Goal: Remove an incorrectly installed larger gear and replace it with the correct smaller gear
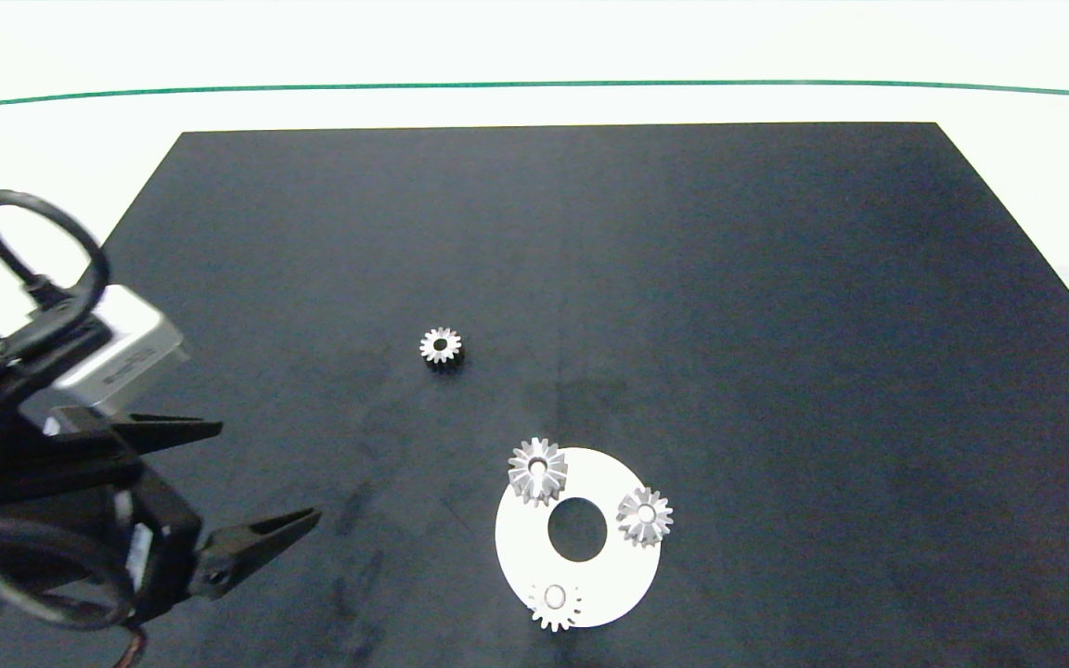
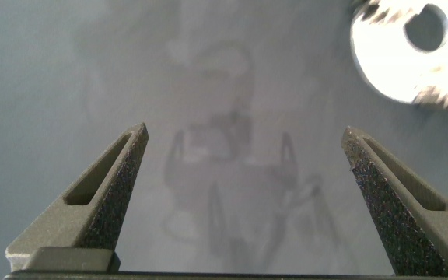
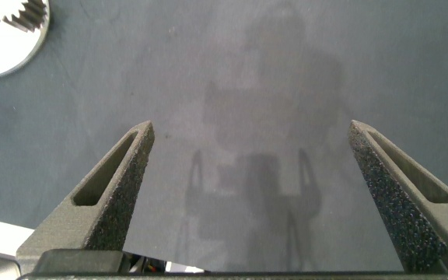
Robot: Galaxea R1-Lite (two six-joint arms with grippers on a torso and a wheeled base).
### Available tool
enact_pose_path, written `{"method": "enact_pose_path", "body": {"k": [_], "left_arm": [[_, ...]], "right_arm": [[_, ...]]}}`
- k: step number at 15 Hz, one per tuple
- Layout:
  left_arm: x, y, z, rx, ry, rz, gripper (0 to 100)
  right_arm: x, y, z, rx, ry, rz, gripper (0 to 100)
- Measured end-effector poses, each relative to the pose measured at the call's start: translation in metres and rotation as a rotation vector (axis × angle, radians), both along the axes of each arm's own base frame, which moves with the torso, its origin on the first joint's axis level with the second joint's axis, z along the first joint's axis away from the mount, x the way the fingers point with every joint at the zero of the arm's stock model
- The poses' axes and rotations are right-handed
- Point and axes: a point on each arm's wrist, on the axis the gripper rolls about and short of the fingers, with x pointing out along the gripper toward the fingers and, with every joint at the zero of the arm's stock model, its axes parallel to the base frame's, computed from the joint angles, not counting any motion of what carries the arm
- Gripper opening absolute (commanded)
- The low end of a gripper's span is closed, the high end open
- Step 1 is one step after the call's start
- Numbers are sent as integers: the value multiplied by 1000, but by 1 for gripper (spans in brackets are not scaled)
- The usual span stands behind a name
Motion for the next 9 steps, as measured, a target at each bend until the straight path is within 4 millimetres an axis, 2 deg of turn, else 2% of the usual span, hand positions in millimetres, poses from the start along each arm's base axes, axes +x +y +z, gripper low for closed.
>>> {"method": "enact_pose_path", "body": {"k": [5, 9], "left_arm": [[37, -67, 3, 23, 58, -62, 100], [49, -104, -8, 100, 72, -88, 100]], "right_arm": [[-2, 0, -5, 1, 8, 3, 100], [-3, 0, -6, 1, 6, 3, 100]]}}
